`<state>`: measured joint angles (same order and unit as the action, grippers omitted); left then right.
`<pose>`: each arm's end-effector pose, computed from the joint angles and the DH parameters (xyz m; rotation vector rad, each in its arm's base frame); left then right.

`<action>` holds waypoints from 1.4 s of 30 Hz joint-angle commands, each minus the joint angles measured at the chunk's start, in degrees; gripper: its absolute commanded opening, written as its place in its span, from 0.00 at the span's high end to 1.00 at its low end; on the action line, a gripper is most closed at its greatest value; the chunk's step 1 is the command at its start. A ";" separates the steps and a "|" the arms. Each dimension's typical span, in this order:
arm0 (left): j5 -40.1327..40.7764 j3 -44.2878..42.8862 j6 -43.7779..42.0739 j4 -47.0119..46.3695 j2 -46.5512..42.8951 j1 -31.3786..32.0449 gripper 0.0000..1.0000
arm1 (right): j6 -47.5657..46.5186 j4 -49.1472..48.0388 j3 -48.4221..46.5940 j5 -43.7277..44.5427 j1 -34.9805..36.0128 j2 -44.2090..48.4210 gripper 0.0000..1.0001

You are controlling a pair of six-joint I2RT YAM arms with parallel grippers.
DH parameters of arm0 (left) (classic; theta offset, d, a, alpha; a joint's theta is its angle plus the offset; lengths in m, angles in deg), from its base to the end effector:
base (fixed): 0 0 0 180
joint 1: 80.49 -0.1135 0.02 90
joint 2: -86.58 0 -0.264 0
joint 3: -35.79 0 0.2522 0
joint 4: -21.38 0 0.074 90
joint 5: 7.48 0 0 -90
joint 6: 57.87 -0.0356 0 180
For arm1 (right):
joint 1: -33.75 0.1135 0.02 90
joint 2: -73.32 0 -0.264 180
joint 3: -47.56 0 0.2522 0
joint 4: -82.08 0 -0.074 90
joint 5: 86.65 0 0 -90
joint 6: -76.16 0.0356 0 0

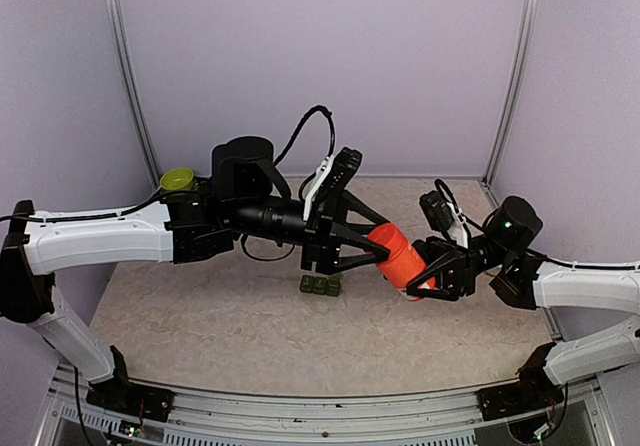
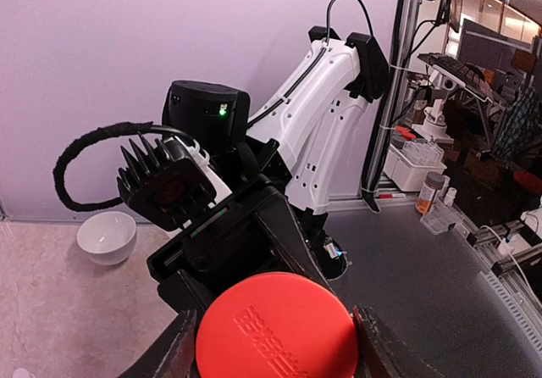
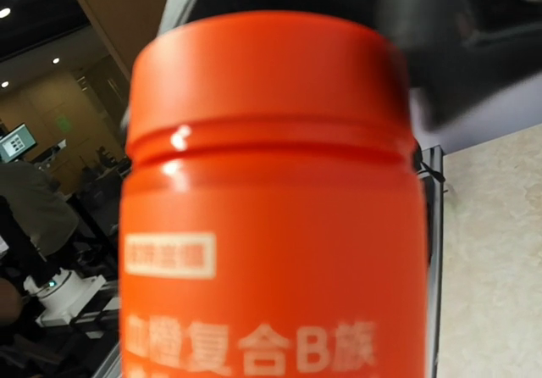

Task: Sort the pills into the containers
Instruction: Unscrew the lid of the pill bottle from the pill bottle.

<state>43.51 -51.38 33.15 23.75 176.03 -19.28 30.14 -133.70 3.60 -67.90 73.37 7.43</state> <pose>0.1589 -0.3358 0.3592 1.3617 1.2183 -1.3543 0.1550 0.1720 0.2807 -1.2033 1.4204 1.9025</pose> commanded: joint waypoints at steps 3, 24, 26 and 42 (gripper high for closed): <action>-1.31 -0.87 0.77 -1.88 0.51 -0.30 0.54 | -4.25 3.77 -2.77 0.26 0.73 -0.32 0.91; 23.54 -1.66 27.54 1.14 1.47 2.63 0.53 | -34.22 37.75 -6.37 47.83 0.90 12.73 0.95; 23.83 -1.86 27.23 1.26 0.84 3.15 0.45 | -34.56 38.31 -6.60 47.54 0.90 12.88 0.95; 15.27 -1.88 18.33 -4.37 -0.08 1.19 0.01 | -27.31 28.83 -6.06 29.58 3.08 8.85 0.96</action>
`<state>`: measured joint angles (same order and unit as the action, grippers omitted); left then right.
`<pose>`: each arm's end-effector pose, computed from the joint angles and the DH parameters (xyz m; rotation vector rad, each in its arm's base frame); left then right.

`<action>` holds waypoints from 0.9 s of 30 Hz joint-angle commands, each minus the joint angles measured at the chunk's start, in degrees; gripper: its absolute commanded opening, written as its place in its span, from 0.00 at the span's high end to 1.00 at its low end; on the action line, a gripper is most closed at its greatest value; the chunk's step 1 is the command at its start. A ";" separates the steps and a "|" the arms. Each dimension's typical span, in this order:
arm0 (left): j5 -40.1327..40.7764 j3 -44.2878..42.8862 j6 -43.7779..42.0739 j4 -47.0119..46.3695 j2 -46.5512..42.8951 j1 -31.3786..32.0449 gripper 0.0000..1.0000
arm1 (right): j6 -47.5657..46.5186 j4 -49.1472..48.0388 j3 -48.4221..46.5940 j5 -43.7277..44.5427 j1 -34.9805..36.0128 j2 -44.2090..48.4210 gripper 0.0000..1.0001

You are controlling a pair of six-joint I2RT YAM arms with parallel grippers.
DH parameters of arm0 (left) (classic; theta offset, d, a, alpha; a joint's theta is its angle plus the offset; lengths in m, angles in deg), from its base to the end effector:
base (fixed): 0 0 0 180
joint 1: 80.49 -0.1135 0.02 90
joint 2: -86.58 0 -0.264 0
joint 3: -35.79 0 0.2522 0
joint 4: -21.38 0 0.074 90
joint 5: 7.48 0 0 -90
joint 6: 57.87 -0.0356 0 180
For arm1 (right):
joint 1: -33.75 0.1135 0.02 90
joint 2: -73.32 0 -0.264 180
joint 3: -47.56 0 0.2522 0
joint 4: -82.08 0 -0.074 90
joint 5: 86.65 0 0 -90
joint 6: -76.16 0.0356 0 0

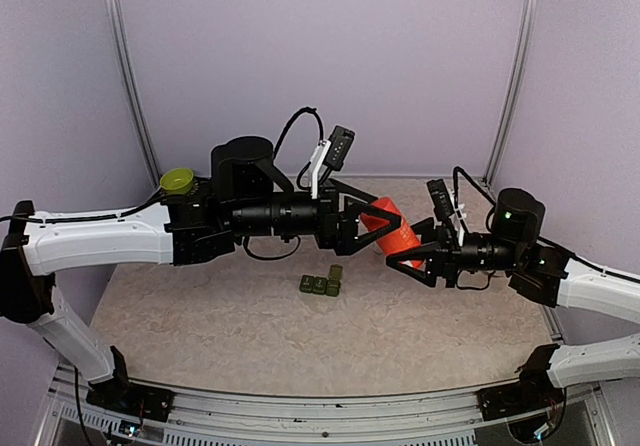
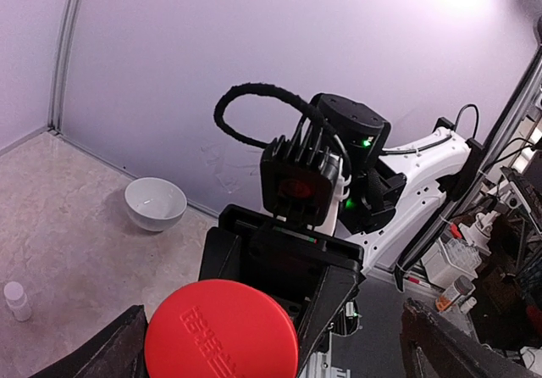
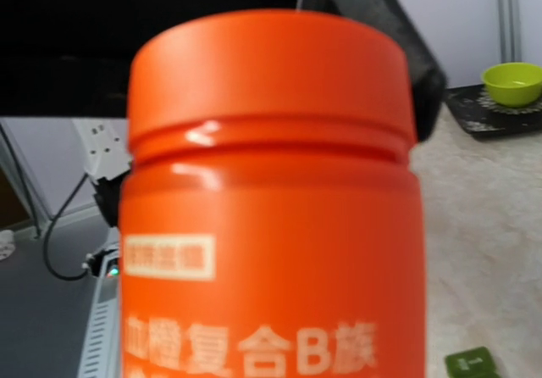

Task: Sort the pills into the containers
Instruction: Unscrew the lid of the pill bottle from the pill bottle.

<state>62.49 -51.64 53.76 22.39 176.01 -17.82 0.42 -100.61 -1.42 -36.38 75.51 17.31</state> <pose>0.1621 -0.3403 0.3630 0.9095 1.5734 -1.3759 0.1518 0.1660 0.2939 -0.9613 1.5225 1.2879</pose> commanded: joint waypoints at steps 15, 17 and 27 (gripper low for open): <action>-5.89 -2.71 -3.81 -4.29 2.28 0.08 0.01 | 3.88 -8.43 -1.19 -3.46 4.03 -6.21 0.96; -6.26 -2.51 -3.72 -4.58 2.29 0.08 0.01 | 4.02 -8.29 -1.05 -1.63 4.00 -5.95 0.96; -5.31 0.22 -4.02 -4.91 0.06 0.45 0.01 | 3.09 -3.92 0.00 8.86 3.87 -2.89 0.97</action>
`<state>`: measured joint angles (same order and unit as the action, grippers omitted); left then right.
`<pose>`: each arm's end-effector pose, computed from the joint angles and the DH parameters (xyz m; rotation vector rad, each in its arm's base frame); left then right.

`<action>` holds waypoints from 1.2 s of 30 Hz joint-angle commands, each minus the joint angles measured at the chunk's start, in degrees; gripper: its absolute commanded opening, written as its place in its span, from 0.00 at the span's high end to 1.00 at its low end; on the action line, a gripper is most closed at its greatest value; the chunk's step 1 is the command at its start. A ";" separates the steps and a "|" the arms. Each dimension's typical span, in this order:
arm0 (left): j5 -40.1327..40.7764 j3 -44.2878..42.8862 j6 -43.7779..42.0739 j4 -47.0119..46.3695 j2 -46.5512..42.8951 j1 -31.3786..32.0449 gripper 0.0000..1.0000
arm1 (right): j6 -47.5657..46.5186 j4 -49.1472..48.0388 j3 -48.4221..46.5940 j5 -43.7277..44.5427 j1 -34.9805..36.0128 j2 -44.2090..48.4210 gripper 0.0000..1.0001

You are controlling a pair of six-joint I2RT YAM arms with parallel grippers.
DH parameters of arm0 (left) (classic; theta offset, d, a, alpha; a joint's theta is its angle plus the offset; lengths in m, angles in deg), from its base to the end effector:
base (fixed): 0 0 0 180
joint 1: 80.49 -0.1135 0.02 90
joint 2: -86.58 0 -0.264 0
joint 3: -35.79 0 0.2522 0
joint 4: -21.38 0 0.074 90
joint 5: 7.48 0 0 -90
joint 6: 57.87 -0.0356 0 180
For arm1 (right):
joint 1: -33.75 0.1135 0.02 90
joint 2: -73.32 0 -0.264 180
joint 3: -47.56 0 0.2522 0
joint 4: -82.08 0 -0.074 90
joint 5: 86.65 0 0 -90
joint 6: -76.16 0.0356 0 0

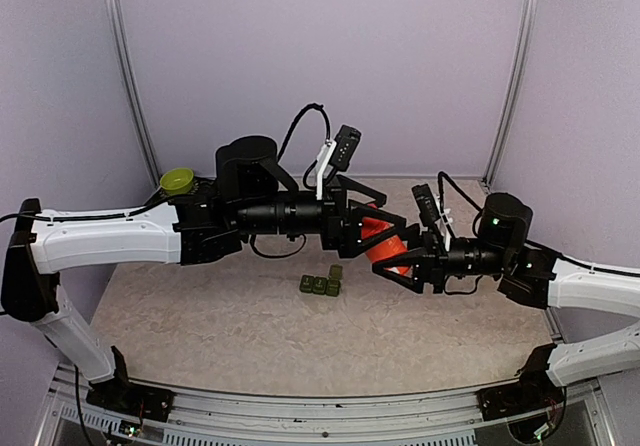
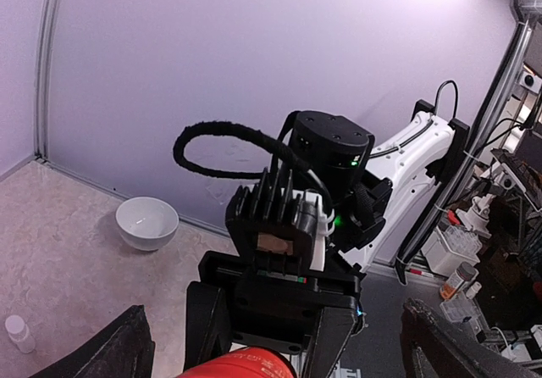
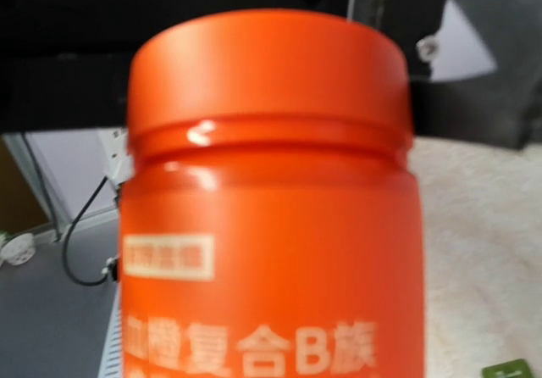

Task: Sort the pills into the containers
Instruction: Unscrew the lid of the pill bottle from the pill bottle.

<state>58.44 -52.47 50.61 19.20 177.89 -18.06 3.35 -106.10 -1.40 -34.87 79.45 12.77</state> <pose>0.1650 -0.3474 0.3624 0.9911 1.4784 -1.3959 0.1512 0.1865 0.2867 -0.9661 1.5262 1.3515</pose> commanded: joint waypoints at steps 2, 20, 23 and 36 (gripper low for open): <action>-0.94 1.51 -0.92 -1.59 -2.20 0.72 0.01 | 0.26 1.10 0.68 8.23 -0.17 2.66 0.98; 0.47 4.20 -1.78 -0.78 -5.73 0.93 0.01 | -1.22 4.04 1.37 10.71 -2.39 7.54 0.98; 0.94 5.47 -1.75 -0.73 -6.94 0.93 0.01 | -1.60 5.20 1.08 10.79 -3.00 8.35 0.98; 4.18 2.12 -3.20 1.85 -6.34 -0.83 0.01 | 0.43 -0.34 0.58 -2.78 -2.74 5.54 0.98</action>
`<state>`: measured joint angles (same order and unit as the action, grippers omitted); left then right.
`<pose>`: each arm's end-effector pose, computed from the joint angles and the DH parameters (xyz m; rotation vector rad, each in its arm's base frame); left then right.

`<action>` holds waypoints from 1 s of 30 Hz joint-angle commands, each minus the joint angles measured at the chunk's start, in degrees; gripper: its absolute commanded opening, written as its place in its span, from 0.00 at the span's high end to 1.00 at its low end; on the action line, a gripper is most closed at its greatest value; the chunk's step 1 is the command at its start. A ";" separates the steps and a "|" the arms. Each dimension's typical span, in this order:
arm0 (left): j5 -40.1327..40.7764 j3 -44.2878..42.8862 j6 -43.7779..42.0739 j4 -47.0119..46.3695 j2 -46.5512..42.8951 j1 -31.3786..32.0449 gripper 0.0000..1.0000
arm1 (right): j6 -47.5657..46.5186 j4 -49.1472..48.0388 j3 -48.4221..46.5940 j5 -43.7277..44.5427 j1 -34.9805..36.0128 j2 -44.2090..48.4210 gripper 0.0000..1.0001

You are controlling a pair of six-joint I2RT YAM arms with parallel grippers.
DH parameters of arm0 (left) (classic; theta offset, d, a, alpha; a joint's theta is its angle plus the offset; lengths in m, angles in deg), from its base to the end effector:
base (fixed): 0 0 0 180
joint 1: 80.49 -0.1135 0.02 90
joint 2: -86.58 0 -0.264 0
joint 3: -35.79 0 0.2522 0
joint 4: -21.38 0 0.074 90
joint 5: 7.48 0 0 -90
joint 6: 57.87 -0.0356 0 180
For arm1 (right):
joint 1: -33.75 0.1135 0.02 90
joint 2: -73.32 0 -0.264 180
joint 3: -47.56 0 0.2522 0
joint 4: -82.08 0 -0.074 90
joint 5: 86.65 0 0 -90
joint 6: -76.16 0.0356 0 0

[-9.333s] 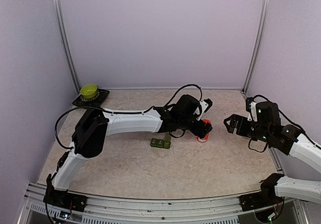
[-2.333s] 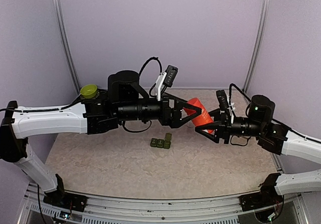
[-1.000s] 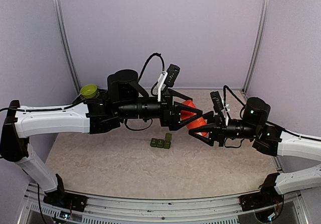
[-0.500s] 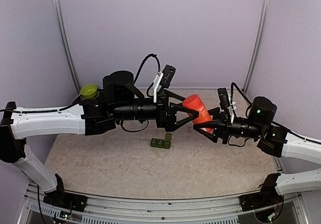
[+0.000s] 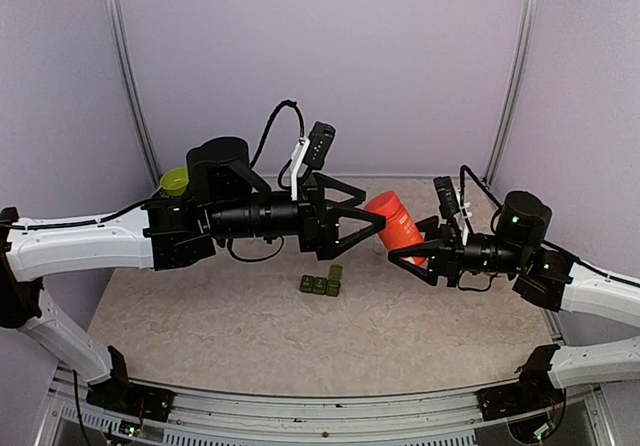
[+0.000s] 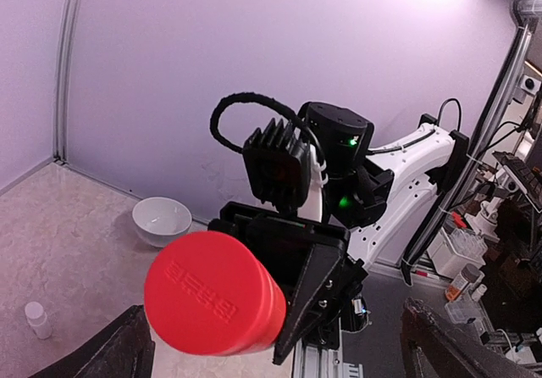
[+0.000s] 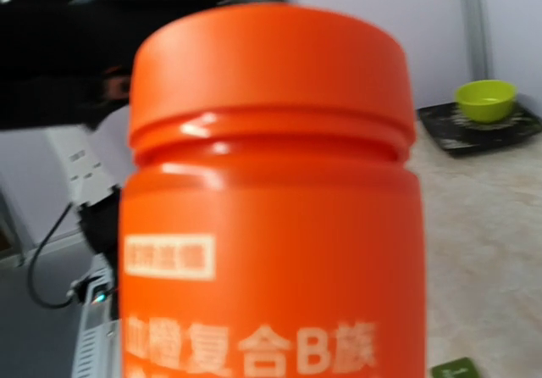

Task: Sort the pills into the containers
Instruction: Unscrew the lid of the pill bottle from the pill bottle.

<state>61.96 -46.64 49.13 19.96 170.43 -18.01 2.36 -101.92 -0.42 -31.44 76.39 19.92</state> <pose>0.1512 -0.3172 0.3697 0.9509 1.4631 -1.3371 0.1458 0.1619 0.2991 -0.8788 1.5090 1.2559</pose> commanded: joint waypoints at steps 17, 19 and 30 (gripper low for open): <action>-5.87 -9.97 -2.34 1.95 8.25 0.77 0.01 | 1.36 -7.17 -2.42 -7.08 4.04 -5.72 0.99; -6.15 -9.51 -2.67 2.00 7.81 1.02 0.01 | 0.88 -6.46 -2.43 -6.10 3.99 -5.21 0.99; -3.89 -5.58 -3.18 0.81 4.21 1.33 0.05 | 0.08 -3.73 -1.60 -1.60 3.13 -3.38 0.99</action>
<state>57.55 -53.63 46.92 21.91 177.23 -17.07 2.63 -106.29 -1.18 -36.03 79.77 14.87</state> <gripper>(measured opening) 0.951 0.531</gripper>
